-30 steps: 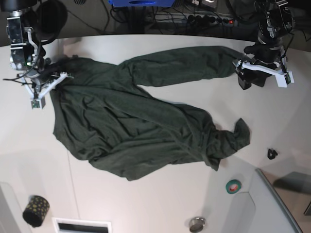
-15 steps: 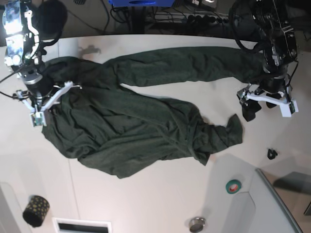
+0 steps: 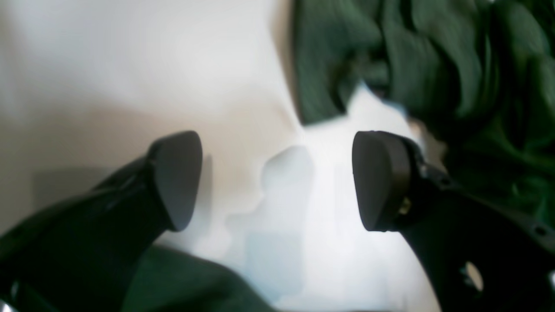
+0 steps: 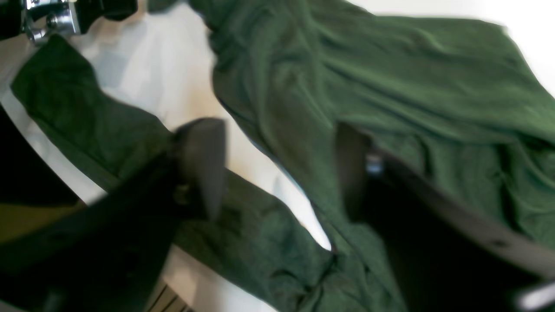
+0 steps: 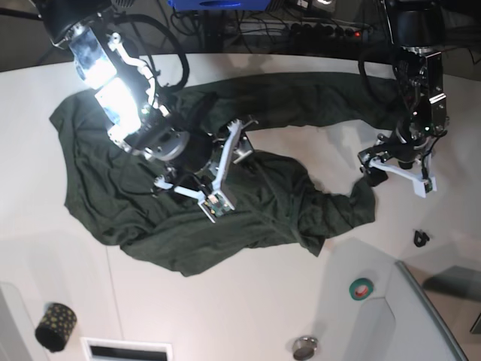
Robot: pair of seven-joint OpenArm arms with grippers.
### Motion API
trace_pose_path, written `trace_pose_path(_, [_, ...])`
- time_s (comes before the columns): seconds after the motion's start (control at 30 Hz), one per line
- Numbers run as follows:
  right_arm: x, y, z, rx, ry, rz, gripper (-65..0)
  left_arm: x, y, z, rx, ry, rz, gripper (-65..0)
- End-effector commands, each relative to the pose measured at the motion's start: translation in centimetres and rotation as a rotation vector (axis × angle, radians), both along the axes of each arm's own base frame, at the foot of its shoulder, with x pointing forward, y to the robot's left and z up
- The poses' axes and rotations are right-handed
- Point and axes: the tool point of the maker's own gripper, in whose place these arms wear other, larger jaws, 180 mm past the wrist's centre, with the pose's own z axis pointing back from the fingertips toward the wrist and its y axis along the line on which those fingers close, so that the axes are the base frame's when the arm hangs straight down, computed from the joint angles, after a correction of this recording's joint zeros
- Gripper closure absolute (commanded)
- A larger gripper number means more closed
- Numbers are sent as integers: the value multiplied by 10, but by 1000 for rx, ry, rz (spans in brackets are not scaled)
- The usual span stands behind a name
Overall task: Layout the t-shirt on the table in an organized manner, then fold the t-shirt properly
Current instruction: 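Grasp the shirt body with the right gripper and drag it inward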
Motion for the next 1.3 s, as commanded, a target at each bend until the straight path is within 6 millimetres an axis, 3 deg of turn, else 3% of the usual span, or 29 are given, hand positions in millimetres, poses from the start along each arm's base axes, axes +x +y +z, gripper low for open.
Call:
trace_pose_path(0.0, [14, 7, 11, 20, -41, -3, -411, 6, 12, 24, 53, -65, -21, -515])
trace_pose_path(0.1, [25, 32, 10, 22, -37, 37, -371, -20, 33, 38, 117, -65, -20, -515])
trace_pose_path(0.2, [33, 60, -1, 4, -2, 67, -363, -58, 77, 54, 174, -65, 88, -515])
trace_pose_path(0.3, [43, 88, -11, -16, 11, 66, -365, -87, 107, 76, 232, -79, 126, -515])
trace_pose_path(0.4, [42, 114, -19, -23, -11, 95, -366, -114, 127, 97, 281, -93, 150, -444])
trace_pose_path(0.47, [44, 122, -27, -46, -25, 92, -368, -129, 139, 110, 314, -104, 200, -369])
trace_pose_path(0.6, [58, 117, -39, -77, -58, 29, -368, -151, 154, 125, 351, -113, 264, -248])
trace_pose_path(0.77, [65, 117, -37, -70, -83, 21, -368, -155, 154, 124, 348, -111, 273, -237])
trace_pose_path(0.87, [65, 114, -37, -70, -79, 14, -368, -139, 133, 125, 327, -138, 217, -235])
trace_pose_path(0.93, [65, 111, -32, -50, -78, -1, -368, -114, 94, 121, 291, -158, 98, -235])
trace_pose_path(1.1, [56, 53, -39, -22, 29, -150, -366, -56, -26, 99, 97, -227, -132, -245])
trace_pose_path(1.2, [52, 4, -39, -15, 24, -244, -366, -38, -56, 75, -19, -190, -87, -262])
trace_pose_path(1.27, [51, -35, -39, -30, 12, -308, -366, -26, -74, 63, -93, -149, -67, -344])
